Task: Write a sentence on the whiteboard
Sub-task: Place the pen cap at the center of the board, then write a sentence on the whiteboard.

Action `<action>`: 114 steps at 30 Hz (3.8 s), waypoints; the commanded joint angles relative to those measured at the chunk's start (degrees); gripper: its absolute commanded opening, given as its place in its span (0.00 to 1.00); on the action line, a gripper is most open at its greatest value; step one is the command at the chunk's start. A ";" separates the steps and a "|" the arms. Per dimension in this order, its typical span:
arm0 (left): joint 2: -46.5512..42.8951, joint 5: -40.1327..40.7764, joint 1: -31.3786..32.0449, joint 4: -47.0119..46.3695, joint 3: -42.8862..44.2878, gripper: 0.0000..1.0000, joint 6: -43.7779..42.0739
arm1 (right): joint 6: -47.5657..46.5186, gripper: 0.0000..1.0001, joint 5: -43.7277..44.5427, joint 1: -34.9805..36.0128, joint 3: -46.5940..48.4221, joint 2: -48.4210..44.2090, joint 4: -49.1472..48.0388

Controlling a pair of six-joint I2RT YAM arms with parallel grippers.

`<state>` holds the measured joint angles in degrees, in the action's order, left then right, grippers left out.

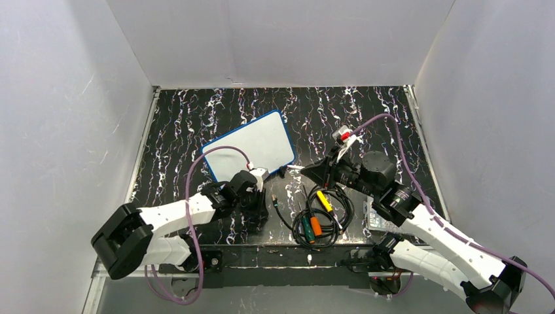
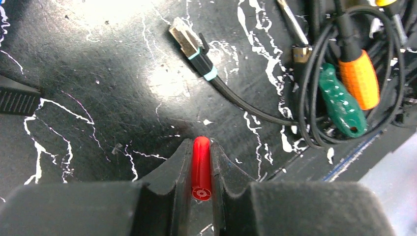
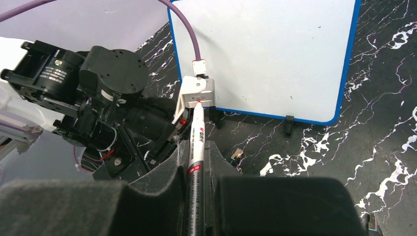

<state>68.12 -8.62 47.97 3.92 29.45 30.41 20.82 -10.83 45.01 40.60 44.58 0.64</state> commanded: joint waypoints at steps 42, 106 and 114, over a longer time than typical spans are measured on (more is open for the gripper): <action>-11.28 -38.43 -61.39 12.20 23.19 0.88 -19.50 | 2.25 0.01 2.68 9.37 2.06 20.02 -28.44; -6.34 -40.17 -54.05 16.49 17.13 0.01 -32.96 | -3.88 0.01 20.09 17.30 3.22 32.57 -43.70; -4.16 -41.11 -54.07 16.12 17.68 0.38 -31.11 | -4.37 0.01 19.34 17.30 2.90 31.20 -43.01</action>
<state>62.96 -47.31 -6.24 18.24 47.46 -1.34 17.63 7.84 62.02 44.01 77.54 -40.86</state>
